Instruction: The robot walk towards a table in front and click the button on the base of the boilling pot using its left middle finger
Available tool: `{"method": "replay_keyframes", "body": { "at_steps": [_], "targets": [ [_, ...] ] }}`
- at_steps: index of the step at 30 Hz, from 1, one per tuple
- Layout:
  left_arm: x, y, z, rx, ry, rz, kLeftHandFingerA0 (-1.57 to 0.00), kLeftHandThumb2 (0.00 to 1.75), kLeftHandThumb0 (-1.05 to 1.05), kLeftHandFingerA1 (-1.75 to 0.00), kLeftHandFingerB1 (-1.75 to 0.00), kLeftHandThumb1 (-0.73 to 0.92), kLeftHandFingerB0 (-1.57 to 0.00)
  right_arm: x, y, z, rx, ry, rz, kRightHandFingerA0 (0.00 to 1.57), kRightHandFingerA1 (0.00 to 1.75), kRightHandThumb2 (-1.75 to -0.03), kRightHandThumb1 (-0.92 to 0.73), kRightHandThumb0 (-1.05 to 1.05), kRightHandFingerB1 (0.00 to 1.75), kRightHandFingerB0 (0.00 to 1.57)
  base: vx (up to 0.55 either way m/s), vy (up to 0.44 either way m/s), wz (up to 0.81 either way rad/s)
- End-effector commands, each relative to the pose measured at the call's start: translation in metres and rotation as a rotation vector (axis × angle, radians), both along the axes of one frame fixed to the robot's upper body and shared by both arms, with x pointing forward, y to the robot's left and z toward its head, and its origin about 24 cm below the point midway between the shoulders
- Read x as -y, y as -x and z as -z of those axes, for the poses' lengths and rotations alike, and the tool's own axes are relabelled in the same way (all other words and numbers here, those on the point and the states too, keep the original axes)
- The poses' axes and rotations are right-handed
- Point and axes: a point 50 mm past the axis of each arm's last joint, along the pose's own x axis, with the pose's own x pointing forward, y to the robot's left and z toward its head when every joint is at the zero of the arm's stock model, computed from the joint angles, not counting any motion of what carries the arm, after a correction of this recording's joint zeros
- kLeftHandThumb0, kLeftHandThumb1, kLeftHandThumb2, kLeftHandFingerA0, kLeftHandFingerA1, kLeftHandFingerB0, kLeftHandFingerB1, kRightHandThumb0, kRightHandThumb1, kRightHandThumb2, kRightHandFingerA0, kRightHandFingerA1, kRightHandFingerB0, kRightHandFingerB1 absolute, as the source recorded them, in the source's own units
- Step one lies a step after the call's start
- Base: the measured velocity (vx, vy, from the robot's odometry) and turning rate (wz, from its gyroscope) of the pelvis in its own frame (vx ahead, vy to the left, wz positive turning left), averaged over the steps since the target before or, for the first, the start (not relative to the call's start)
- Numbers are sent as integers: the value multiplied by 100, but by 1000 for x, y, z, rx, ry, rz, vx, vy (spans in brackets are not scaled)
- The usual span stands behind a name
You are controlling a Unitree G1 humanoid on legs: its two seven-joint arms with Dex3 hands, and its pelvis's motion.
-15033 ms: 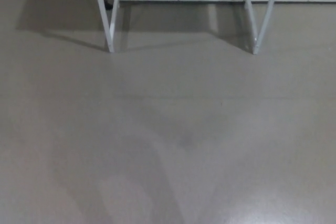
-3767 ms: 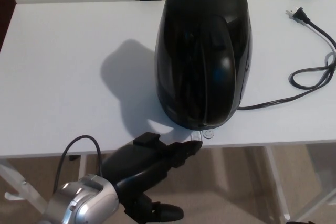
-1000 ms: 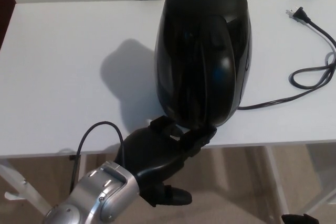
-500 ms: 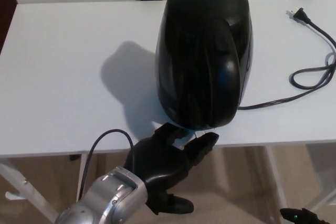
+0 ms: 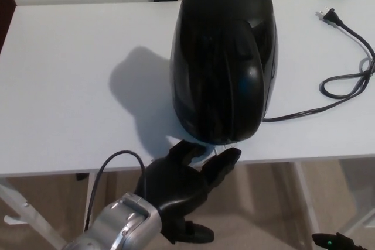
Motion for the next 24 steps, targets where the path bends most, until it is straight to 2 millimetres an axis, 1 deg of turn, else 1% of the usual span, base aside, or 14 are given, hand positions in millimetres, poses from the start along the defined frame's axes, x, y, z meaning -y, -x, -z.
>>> {"method": "replay_keyframes", "body": {
  "at_steps": [1,2,3,7,8,9,10,12,16,17,18,22,23,24],
  "targets": [
    [-3,13,-13,0,37,38,-87,95,-93,-101,0,62,0,7,4,-1,-16,26,-10,40,62,-86,-41,-17,51,15,0,0,0],
    [-3,14,-19,15,52,43,-87,95,-93,-101,0,62,0,7,5,-2,-13,19,-11,40,62,-86,-41,-17,51,15,0,0,0],
    [-3,16,-27,30,81,52,-92,64,-89,-105,0,76,0,7,5,-2,-8,9,-9,41,62,-86,-40,-19,51,15,0,0,0],
    [-5,21,-47,71,145,78,-89,63,-87,-118,-4,74,0,8,4,-1,-8,16,-3,41,63,-86,-40,-19,51,16,0,0,0],
    [-6,23,-54,86,165,87,-90,96,-93,-116,0,62,0,9,4,-1,-9,24,-8,42,63,-86,-40,-19,51,17,0,0,0],
    [-7,26,-61,116,186,103,-87,62,-86,-127,-7,72,0,9,4,-1,-11,22,-6,45,64,-86,-41,-17,51,17,0,0,0],
    [-10,30,-70,156,210,121,-92,94,-86,-121,-8,56,0,8,6,0,-24,23,2,47,65,-87,-43,-13,50,16,0,0,0],
    [-14,37,-78,197,220,140,-93,95,-86,-123,-9,57,0,7,7,1,-32,20,6,55,54,-58,-64,-11,38,25,0,0,0],
    [-19,43,-85,228,239,166,-93,97,-88,-123,-7,59,0,7,8,3,-37,28,5,58,57,-59,-64,-12,39,24,0,0,0],
    [-25,52,-88,217,237,174,-86,61,-91,-128,-8,75,0,7,8,4,-45,50,-1,51,66,-88,-46,-11,50,16,0,0,0],
    [-31,58,-85,205,229,180,-92,96,-87,-113,-7,57,0,7,8,4,-46,48,5,51,66,-88,-46,-10,50,16,0,0,0],
    [-64,80,-44,-5,153,113,-92,95,-87,-117,-17,58,-4,8,14,6,-57,22,23,55,55,-58,-66,-11,38,25,0,0,0],
    [-76,86,-29,-89,105,75,-93,98,-93,-109,-8,63,-3,8,17,7,-70,30,22,47,64,-89,-46,-10,49,15,0,0,0],
    [-82,88,-21,-120,73,64,-93,98,-93,-109,-8,63,-3,8,18,8,-77,39,19,47,64,-89,-46,-10,49,15,0,0,0]
  ]
}}
